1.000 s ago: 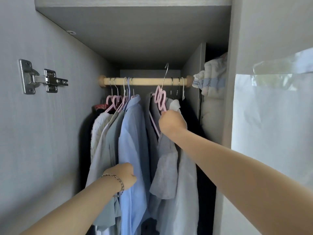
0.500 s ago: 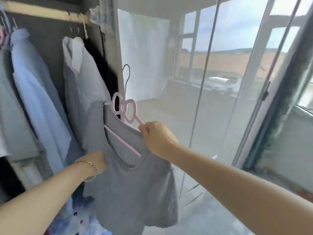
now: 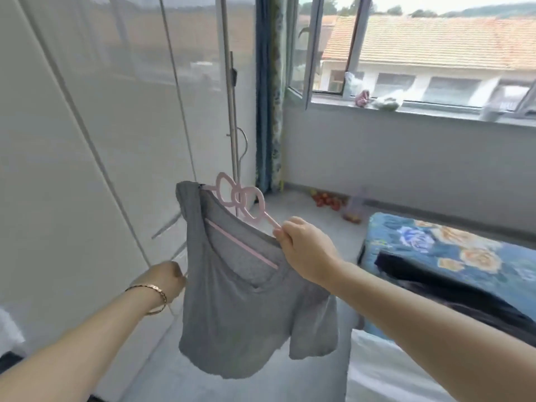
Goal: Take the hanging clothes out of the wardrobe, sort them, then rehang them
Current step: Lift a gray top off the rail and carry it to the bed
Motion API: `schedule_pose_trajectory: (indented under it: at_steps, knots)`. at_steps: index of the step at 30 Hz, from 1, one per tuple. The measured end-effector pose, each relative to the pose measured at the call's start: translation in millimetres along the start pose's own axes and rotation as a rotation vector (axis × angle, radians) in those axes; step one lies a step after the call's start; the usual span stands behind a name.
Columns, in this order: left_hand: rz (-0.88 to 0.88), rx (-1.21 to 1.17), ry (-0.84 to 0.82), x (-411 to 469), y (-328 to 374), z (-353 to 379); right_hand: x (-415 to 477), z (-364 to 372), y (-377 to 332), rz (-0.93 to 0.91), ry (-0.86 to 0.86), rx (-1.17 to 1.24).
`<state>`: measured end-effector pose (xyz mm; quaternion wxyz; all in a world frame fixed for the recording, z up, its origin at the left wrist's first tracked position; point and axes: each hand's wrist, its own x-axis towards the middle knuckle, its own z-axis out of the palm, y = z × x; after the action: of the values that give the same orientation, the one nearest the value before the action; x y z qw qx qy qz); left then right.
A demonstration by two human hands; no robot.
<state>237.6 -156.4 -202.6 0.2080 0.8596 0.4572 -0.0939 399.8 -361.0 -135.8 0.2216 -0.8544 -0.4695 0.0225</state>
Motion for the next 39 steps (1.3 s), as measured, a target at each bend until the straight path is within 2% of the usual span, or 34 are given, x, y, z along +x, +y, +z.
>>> schedule_pose_trajectory:
  at_steps: [6,12,15,20,26,29,33,35,39]
  knots:
    - [0.231,0.055,-0.056,-5.6,167.9,106.0,-103.5,-28.1,155.5,0.210,0.119,-0.037]
    - [0.435,0.184,-0.156,-39.6,287.3,182.0,-201.1,-38.3,231.9,0.380,0.231,0.052]
    - [0.537,0.269,-0.194,-54.9,328.0,210.8,-244.8,-40.1,262.3,0.524,0.284,0.183]
    - [0.660,0.399,-0.230,-75.9,372.0,255.5,-321.9,-48.3,320.7,0.883,0.524,0.311]
    - [0.719,0.475,-0.352,-94.9,395.2,309.5,-411.7,-41.8,416.5,1.314,0.607,0.244]
    - [0.740,0.518,-0.382,-102.5,402.3,331.2,-452.2,-29.2,461.4,1.484,0.532,0.167]
    - [0.742,0.514,-0.410,-110.2,410.5,348.4,-473.5,-15.3,485.9,1.741,0.233,-0.005]
    - [0.739,0.514,-0.405,-112.3,413.4,348.7,-460.4,-9.3,486.7,1.693,0.089,-0.040]
    - [0.710,0.495,-0.379,-108.5,409.9,337.4,-402.0,3.1,468.9,1.349,-0.173,0.052]
